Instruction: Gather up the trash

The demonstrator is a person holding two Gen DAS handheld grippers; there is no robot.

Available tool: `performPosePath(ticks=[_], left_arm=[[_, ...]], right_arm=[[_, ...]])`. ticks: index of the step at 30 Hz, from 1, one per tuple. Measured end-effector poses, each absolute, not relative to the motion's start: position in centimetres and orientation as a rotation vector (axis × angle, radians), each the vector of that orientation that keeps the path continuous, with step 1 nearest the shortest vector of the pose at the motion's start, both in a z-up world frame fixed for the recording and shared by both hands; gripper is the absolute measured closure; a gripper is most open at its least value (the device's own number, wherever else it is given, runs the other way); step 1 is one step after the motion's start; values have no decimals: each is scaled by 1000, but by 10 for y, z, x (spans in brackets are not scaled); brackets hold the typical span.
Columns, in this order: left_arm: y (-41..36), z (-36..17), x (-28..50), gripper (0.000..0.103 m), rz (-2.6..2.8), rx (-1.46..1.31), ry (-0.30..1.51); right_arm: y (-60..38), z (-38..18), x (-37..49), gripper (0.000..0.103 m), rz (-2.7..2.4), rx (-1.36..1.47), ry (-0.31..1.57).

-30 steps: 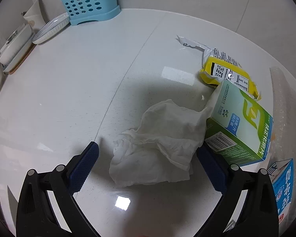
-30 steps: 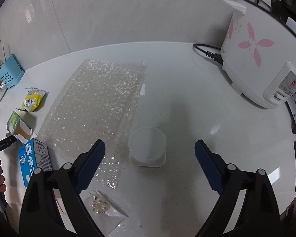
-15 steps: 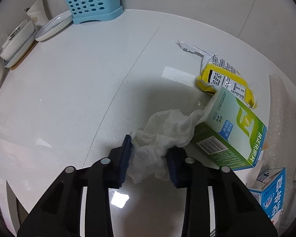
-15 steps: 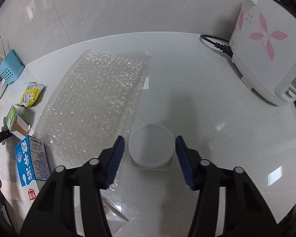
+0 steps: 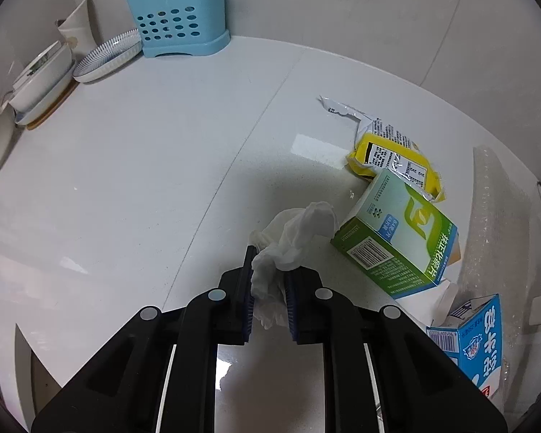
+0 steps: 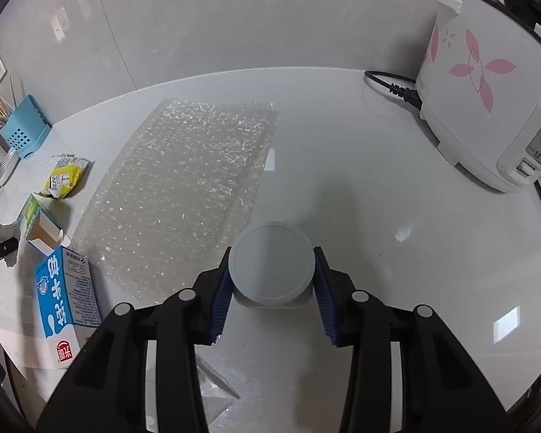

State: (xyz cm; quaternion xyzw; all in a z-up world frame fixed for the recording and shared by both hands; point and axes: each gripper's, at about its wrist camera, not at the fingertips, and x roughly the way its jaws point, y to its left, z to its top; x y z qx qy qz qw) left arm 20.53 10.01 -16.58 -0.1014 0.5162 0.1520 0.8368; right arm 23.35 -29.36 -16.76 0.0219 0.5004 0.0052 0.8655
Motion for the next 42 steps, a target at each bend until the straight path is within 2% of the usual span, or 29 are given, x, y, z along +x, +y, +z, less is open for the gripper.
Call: performPosePath(ticks=[21, 42], left_arm=[[93, -113, 140, 89, 220, -224, 1006], [110, -64, -12, 89, 94, -174, 888]], right_arm=[[-261, -105, 166, 63, 34, 10, 913], [-191, -61, 6, 63, 38, 31, 802]])
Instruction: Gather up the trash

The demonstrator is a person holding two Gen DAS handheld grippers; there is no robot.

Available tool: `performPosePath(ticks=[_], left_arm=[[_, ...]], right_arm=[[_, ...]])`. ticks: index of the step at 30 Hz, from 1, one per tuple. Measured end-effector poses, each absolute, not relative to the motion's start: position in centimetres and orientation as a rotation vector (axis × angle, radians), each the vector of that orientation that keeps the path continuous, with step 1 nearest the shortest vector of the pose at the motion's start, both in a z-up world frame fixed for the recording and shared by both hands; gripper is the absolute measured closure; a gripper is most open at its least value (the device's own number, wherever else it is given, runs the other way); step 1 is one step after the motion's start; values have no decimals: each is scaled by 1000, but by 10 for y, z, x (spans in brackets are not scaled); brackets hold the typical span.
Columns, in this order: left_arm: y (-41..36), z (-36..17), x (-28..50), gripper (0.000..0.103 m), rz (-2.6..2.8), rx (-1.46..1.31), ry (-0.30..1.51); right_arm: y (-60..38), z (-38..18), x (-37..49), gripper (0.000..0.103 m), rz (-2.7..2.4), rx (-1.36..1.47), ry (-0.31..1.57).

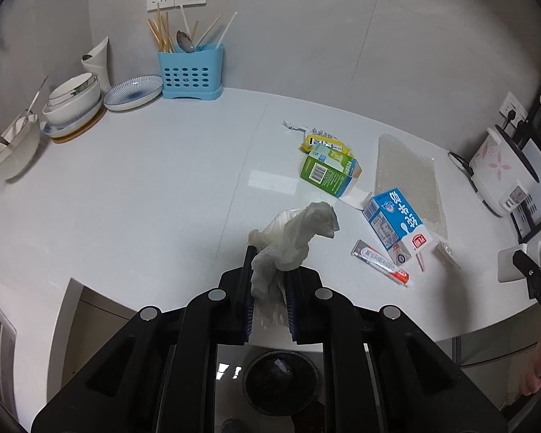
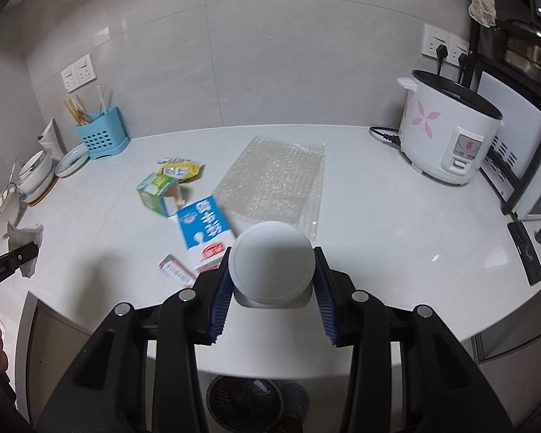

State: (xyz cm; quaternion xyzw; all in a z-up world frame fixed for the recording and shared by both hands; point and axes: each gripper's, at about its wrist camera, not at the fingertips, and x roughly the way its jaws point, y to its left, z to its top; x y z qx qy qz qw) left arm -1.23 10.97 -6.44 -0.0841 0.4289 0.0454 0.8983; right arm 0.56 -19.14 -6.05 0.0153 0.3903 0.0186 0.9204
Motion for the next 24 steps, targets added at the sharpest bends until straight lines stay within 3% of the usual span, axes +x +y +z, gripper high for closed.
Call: performPosePath(ticks=[11, 24], left_arm=[[109, -75, -114, 89, 28, -127, 897], [86, -159, -149, 89, 20, -158, 1018]], right_arm=[[-156, -84, -103, 63, 73, 51, 829], [-154, -151, -123, 63, 115, 7, 954]])
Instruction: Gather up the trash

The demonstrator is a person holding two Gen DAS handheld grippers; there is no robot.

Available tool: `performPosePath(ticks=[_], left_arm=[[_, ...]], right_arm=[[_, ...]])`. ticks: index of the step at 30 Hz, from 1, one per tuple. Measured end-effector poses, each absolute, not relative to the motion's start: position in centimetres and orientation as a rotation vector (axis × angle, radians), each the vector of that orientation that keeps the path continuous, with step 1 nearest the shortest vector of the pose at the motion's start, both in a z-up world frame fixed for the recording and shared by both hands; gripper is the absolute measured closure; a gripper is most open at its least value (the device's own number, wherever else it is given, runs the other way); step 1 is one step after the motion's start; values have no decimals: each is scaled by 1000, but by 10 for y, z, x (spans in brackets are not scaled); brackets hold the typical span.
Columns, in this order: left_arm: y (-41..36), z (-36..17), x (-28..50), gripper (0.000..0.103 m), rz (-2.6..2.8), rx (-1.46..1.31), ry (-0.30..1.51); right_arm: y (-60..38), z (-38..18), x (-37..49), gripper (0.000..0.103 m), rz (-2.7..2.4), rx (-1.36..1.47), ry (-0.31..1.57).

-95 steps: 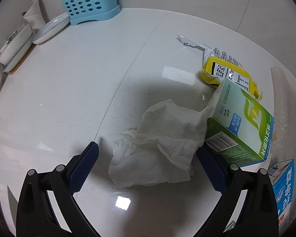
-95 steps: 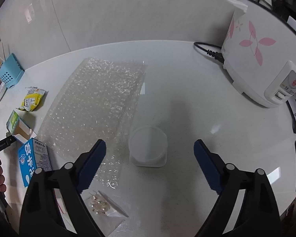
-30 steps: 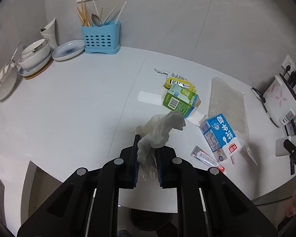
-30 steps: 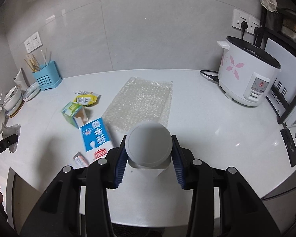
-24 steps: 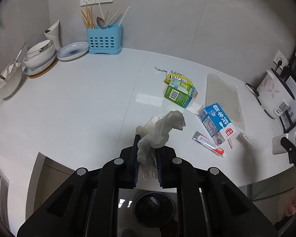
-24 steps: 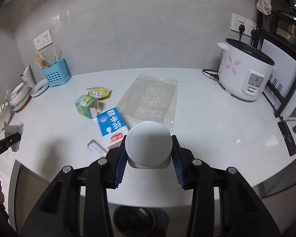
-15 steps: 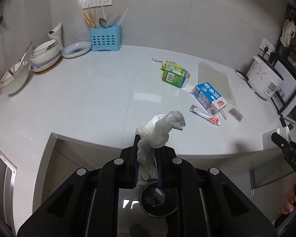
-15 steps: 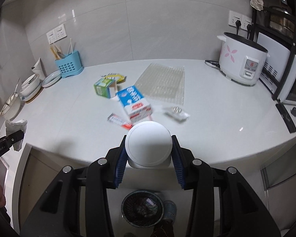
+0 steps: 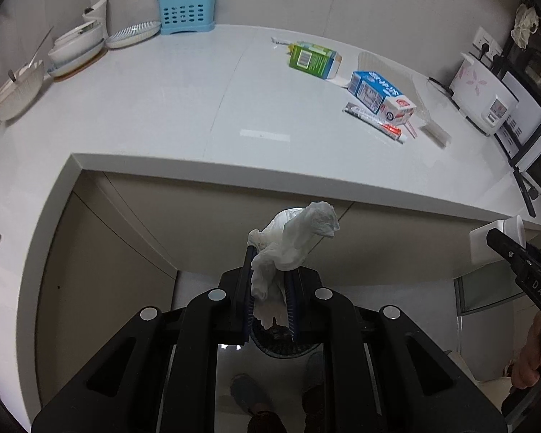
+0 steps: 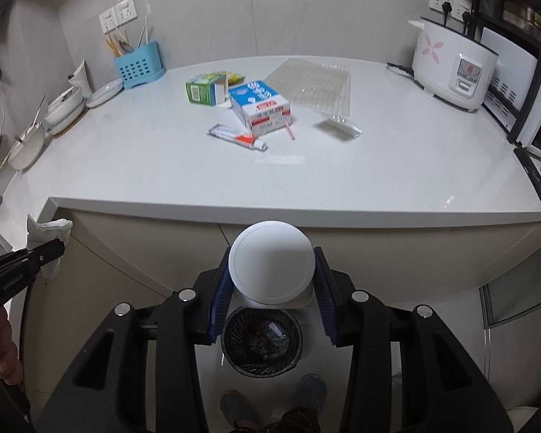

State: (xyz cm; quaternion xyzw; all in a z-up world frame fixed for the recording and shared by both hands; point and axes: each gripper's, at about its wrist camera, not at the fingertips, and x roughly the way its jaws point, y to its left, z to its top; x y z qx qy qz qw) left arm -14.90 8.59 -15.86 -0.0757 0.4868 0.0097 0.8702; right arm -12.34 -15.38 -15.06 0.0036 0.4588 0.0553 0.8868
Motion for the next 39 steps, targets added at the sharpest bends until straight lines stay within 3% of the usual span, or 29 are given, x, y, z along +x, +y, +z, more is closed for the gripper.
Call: performPosePath(ticks=[7, 24, 39], left_arm=[[61, -234, -149, 89, 9, -172, 1104], [24, -482, -145, 89, -25, -207, 1289], [-12, -672, -119, 89, -68, -200, 1407]], right_arm=[[-155, -222, -112, 63, 165, -73, 1042], [-151, -474, -131, 64, 259, -129, 1224], [-169, -621, -122, 64, 226, -127, 1316]])
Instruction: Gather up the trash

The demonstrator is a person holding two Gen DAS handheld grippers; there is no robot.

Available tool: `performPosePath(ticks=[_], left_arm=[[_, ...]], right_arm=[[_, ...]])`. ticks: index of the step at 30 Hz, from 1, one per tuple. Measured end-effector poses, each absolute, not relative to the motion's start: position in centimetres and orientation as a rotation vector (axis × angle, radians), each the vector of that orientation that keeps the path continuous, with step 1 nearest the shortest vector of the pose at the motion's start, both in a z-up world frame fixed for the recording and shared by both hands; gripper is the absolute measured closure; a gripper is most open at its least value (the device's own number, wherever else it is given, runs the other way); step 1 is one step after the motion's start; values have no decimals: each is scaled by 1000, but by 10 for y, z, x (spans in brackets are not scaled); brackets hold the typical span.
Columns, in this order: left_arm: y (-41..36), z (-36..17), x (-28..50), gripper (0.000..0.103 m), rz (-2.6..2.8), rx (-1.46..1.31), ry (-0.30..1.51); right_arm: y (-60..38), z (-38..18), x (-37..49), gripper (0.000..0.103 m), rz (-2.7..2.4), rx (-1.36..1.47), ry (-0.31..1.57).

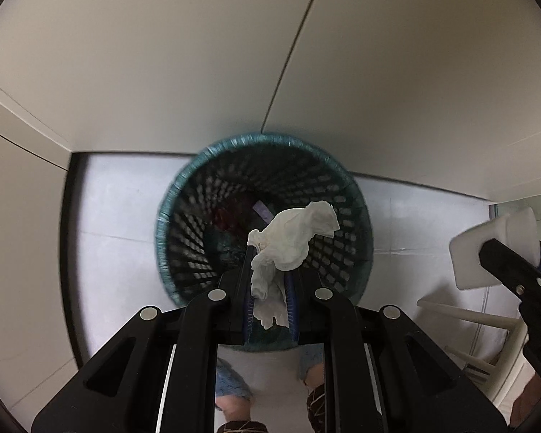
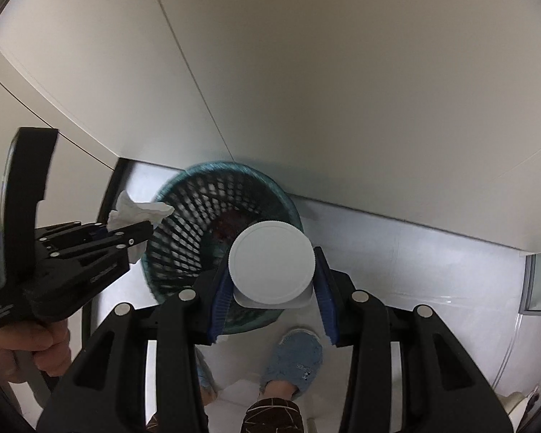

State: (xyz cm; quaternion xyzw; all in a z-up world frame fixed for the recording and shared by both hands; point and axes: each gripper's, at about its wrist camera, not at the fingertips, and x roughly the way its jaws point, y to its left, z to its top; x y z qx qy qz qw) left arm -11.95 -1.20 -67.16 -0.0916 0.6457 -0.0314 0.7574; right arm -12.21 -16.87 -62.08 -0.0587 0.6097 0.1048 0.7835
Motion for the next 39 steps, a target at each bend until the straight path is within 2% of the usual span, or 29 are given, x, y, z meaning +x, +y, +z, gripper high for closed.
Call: performPosePath(ticks=[8, 12, 16, 17, 20, 22, 25, 30, 39], left_arm=[[-24, -717, -116, 89, -67, -208, 1452], [-26, -725, -116, 80, -80, -217, 1459], [-25, -722, -118, 55, -73, -225, 1455], [-24, -721, -118, 54, -70, -229, 1448], [-20, -714, -121, 42, -58, -223, 1432], [-16, -709, -122, 30, -40, -217, 1421], [-4, -700, -125, 18, -10, -211, 1398], [22, -689, -135, 11, 35, -212, 1385], [69, -682, -153, 7, 107, -222, 1393]], right_arm=[[-185, -657, -119, 64, 211, -131, 1356], [-187, -660, -116, 64, 212, -135, 1364], [-187, -656, -114, 63, 215, -128, 1371], [-187, -655, -114, 63, 215, -126, 1371], [-182, -652, -112, 63, 221, -124, 1367], [-176, -652, -110, 63, 236, -126, 1366], [-165, -650, -108, 63, 253, -126, 1353], [-143, -651, -107, 63, 269, -115, 1350], [-101, -671, -107, 63, 291, -129, 1372]])
